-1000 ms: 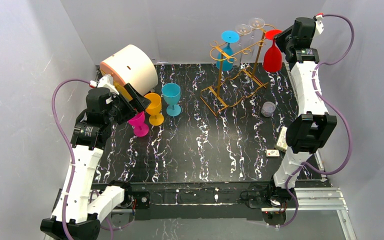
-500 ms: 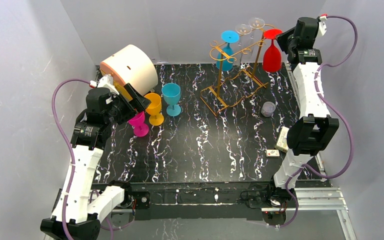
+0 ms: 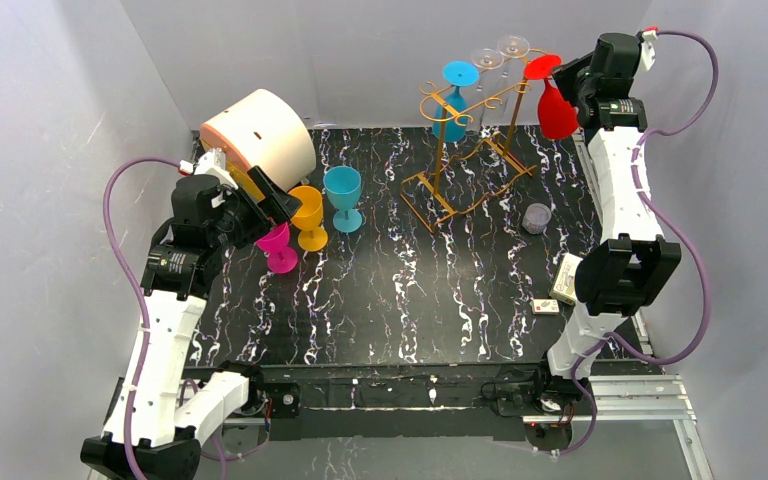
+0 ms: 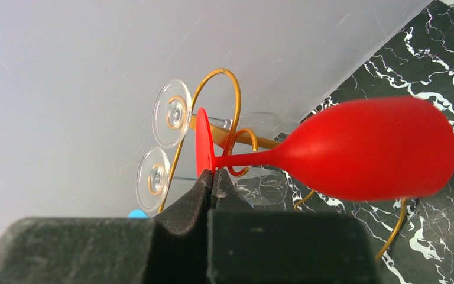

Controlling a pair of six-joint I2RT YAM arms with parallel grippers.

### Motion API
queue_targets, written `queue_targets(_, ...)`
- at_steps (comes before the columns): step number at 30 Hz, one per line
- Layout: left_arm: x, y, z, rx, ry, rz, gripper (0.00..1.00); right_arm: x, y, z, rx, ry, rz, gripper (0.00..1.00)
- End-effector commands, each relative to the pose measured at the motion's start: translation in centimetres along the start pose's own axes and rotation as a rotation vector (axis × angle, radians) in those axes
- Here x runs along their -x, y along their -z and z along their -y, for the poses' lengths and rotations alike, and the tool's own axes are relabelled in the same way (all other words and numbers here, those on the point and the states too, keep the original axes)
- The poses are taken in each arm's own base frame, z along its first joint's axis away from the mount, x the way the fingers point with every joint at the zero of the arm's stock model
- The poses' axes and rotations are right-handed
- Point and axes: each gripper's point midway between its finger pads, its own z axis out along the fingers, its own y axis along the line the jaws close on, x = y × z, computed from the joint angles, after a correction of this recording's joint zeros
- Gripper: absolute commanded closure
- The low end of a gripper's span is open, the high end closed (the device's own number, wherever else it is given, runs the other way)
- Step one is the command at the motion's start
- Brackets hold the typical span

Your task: Take the wine glass off the wine glass rack

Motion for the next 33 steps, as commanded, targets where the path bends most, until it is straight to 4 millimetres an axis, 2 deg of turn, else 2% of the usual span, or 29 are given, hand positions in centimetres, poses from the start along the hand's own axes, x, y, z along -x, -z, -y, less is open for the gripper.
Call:
queue_targets(1, 0.8, 1.0, 1.0, -0.032, -0.004, 0.021, 0.02, 1.8, 2.2, -2.7, 0.079, -0.019, 0.036, 0.99)
queue_targets(8, 0.7, 1.0, 1.3, -0.047, -0.007, 0.01, 0.02, 3.1, 3.5, -3.2, 0.096, -0.034, 0.068, 0.99)
queue_targets(13, 0.4, 1.1, 1.6, -0.067, -0.011, -0.006, 0.02, 3.7, 3.0, -1.6, 0.043, -0.064, 0.086, 0.99)
queue_targets(23, 0.0, 1.0, 1.6, -0.077, -0.033, -0.028, 0.02, 3.7, 3.6, -0.9, 0.029, -0.094, 0.101, 0.99)
queue_targets(33, -0.1, 1.1, 1.5, -0.07, -0.041, -0.036, 0.02, 4.2, 7.1, -1.1, 0.079, -0.056, 0.151, 0.99)
